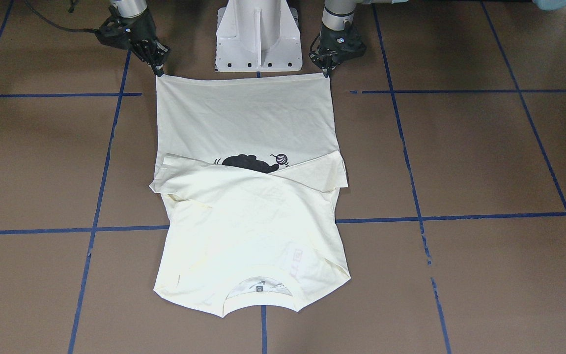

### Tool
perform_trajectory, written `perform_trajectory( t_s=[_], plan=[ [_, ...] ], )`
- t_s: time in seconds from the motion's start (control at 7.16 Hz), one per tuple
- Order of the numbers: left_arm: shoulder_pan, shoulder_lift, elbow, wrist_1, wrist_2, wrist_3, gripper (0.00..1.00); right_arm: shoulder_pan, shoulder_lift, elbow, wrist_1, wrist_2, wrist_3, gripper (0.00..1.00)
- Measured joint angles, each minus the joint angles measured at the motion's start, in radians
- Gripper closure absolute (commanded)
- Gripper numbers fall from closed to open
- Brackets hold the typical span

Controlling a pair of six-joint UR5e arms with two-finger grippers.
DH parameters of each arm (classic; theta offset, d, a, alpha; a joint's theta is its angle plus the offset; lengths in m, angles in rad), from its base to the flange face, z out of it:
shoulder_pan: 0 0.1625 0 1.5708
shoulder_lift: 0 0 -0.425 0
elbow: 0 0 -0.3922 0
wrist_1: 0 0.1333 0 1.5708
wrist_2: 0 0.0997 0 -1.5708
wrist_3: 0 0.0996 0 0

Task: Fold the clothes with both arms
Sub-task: 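Grasp the two hem corners with the left and right grippers, then lift the hem with both grippers and fold it up onto the collar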

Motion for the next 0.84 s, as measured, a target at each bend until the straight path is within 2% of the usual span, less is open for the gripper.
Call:
perform_trajectory(
  t_s=[0.28, 0.84],
  plan=[
    [0.0, 0.053, -0.078, 0.036, -0.001, 0.002, 1.0, -0.011, 0.025, 0.001, 0.0, 0.0, 0.0, 1.0],
    [0.002, 0.076, -0.138, 0.043, -0.003, -0.03, 1.0, -0.053, 0.031, 0.032, 0.0, -0.002, 0.0, 1.0]
  ],
)
